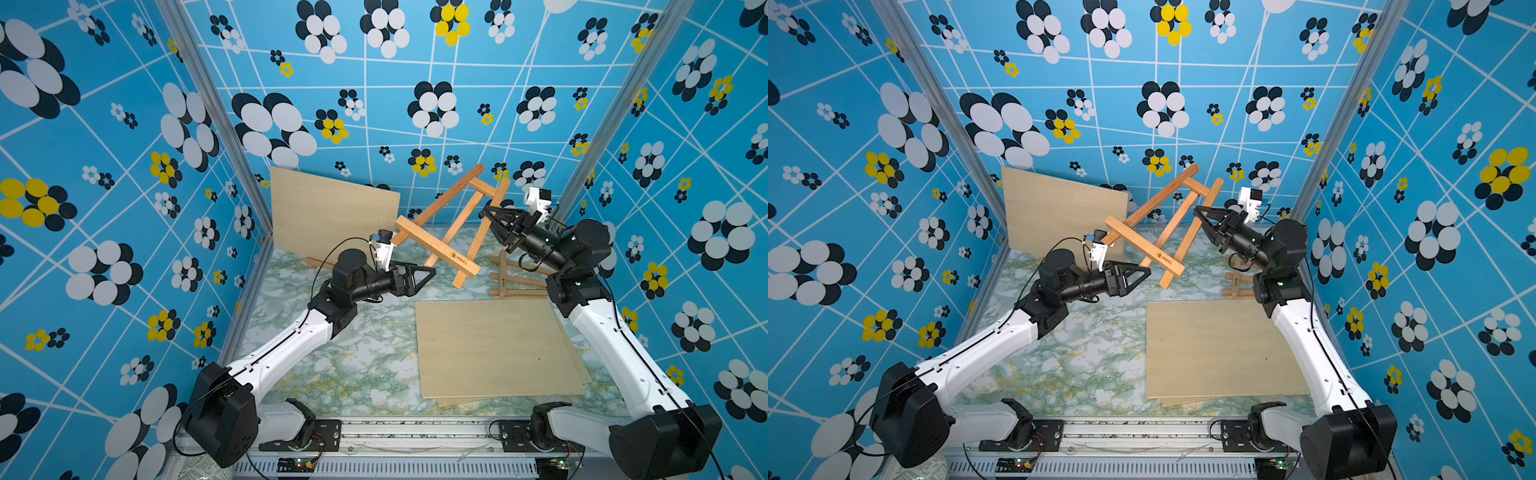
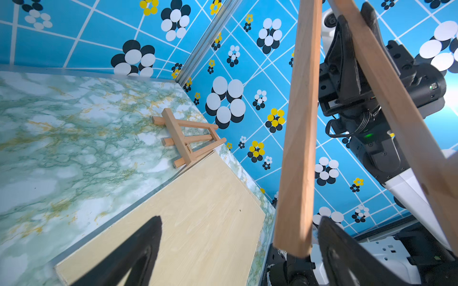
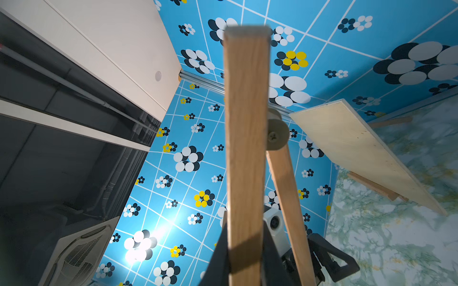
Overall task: Assemble the easel
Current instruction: Unfold the easel.
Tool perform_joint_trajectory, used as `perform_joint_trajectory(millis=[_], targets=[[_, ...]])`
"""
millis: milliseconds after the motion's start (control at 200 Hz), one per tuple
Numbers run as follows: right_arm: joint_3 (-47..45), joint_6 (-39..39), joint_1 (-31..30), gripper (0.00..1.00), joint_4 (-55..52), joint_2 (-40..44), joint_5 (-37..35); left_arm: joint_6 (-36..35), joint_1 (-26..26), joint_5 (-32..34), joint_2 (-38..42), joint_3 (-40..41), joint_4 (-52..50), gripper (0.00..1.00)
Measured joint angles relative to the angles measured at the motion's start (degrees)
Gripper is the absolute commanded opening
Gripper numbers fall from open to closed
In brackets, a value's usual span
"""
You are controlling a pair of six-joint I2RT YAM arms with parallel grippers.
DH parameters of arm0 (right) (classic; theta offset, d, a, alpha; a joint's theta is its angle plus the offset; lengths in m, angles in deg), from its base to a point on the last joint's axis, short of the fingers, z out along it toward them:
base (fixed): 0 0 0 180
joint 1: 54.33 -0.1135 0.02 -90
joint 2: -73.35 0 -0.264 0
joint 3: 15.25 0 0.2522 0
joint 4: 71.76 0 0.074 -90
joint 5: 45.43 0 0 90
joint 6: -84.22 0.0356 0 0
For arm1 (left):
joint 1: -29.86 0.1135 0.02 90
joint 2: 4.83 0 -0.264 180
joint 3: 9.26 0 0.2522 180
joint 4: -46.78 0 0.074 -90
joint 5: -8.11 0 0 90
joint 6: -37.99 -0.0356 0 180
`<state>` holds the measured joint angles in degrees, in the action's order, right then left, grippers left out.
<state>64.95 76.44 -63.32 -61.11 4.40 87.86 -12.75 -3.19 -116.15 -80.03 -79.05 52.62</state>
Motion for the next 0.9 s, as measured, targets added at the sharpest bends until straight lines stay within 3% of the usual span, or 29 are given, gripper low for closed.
perform_joint_trajectory(millis=[520,900], targets=[[-4.07,16.87,-0.74,0.00,11.43,3.08,2.97,0.20,0.28,0.57,-5.07,-4.68,-2.08,1.00],[-4.04,17.90,-0.74,0.00,11.19,8.04,2.38,0.22,0.57,-1.55,-7.56,-7.78,-2.25,1.00]])
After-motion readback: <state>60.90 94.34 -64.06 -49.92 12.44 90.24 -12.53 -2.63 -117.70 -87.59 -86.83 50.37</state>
